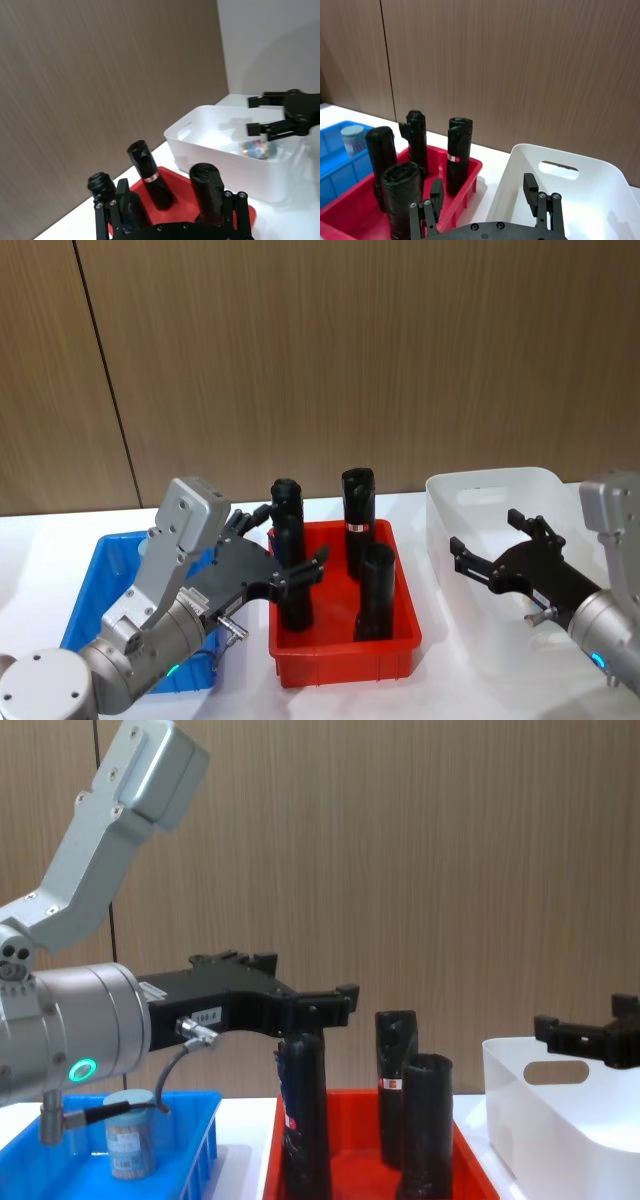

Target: Pick the cotton swabs from the blue box and place them into the white box.

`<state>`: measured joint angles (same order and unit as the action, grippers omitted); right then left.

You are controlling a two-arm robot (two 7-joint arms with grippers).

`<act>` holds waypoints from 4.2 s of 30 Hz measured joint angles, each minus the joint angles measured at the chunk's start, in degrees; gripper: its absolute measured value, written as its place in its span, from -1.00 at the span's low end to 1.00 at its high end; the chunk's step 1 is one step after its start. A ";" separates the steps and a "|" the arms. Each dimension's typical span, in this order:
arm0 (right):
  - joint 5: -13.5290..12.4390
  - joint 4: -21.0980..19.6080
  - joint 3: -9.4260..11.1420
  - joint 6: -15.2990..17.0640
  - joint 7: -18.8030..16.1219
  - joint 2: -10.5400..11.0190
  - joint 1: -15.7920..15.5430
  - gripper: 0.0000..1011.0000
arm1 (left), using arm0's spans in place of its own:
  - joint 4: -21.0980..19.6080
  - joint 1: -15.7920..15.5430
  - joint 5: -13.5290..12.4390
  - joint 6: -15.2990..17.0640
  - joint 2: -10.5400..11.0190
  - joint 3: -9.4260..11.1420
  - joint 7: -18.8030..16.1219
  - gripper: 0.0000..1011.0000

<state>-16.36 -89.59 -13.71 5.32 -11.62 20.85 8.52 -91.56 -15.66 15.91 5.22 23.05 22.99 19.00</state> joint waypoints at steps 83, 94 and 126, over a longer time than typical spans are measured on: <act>1.29 -6.84 0.27 8.99 -8.41 -1.38 -2.66 0.98 | -1.61 2.07 -4.43 -4.43 -1.15 3.03 -18.37 0.99; 3.84 -0.62 -0.76 13.19 -15.53 -3.28 3.47 0.98 | -1.61 2.07 -4.43 -4.43 -1.15 3.03 -18.37 0.99; 9.57 16.20 -3.58 13.59 -21.49 -8.43 15.25 0.98 | -1.61 2.07 -4.43 -4.43 -1.15 3.03 -18.37 0.99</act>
<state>-6.79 -73.39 -17.29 18.91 -33.11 12.41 23.77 -93.17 -13.59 11.48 0.80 21.90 26.03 0.63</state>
